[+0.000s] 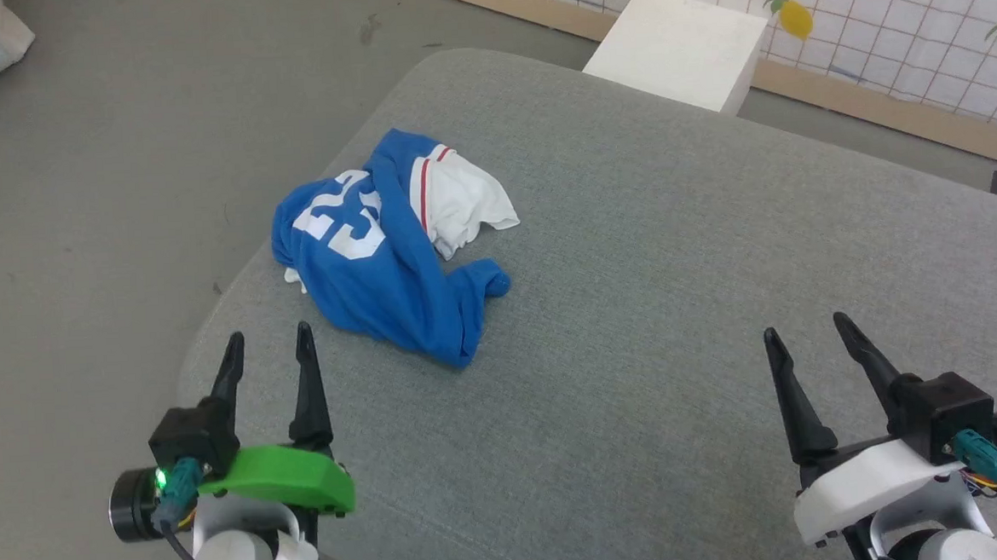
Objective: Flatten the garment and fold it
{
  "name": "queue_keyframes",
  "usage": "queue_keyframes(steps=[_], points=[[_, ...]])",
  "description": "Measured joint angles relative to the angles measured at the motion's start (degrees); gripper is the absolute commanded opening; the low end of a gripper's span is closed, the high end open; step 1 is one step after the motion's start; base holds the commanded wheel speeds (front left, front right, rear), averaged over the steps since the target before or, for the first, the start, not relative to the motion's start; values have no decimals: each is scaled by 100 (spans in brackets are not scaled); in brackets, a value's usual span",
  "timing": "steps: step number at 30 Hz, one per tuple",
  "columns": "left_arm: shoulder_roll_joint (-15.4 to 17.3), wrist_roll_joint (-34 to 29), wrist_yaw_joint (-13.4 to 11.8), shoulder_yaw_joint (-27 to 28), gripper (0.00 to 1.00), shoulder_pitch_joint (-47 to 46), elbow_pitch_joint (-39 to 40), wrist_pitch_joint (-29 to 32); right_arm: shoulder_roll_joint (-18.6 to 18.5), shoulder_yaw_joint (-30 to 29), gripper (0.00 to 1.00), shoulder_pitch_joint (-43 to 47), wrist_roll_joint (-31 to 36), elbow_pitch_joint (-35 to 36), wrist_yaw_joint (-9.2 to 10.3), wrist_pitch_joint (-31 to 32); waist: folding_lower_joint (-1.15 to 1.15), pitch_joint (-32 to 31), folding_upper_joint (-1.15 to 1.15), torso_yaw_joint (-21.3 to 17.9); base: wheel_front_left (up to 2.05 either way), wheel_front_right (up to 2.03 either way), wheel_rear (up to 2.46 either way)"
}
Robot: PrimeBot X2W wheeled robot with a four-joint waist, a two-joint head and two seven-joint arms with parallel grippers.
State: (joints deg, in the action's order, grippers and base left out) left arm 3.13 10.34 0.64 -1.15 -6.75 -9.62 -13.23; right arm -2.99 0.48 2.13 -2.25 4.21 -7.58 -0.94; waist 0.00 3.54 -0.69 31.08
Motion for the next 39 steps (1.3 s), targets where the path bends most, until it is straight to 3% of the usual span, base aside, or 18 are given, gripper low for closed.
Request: queue_keyframes(steps=[10, 17, 24, 30, 39], points=[[152, -158, 341, 172, 100, -1238, -202, -109, 5, 58, 100, -103, -55, 59, 0, 77, 0, 279, 0, 3, 0, 0, 0], [671, -89, 572, 68, 100, -2733, -905, -35, 11, 55, 100, -345, 86, 222, 0, 238, 0, 676, 0, -208, 0, 0, 0], [1376, 421, 645, -281, 100, -3909, -2082, 1157, 14, 25, 100, -609, 170, 296, 0, 314, 1, 1101, 0, -632, 0, 0, 0], [1973, 1468, 662, -1081, 100, -4231, -3018, 2308, 12, -25, 100, -769, 170, 279, 0, 312, 1, 1477, 0, -1021, 0, 0, 0], [2254, 2880, 662, -1686, 100, -4166, -4102, 3745, 13, 49, 100, -990, 169, 213, 0, 286, 1, 1934, 0, -1464, 0, 0, 0]])
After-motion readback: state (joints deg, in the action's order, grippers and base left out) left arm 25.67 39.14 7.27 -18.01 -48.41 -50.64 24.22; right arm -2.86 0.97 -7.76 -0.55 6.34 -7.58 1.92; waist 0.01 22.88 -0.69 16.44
